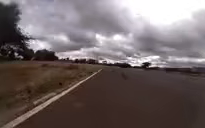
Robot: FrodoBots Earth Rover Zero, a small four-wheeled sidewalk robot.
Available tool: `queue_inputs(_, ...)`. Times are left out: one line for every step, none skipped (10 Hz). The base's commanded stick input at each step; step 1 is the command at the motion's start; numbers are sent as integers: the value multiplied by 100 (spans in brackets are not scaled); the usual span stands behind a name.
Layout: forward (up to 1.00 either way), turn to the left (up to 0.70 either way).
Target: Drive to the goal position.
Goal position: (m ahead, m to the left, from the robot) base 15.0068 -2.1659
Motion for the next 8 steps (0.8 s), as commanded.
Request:
queue_inputs(85, 4)
queue_inputs(85, 4)
queue_inputs(85, 4)
queue_inputs(85, 4)
queue_inputs(85, 4)
queue_inputs(85, 4)
queue_inputs(85, 4)
queue_inputs(85, 4)
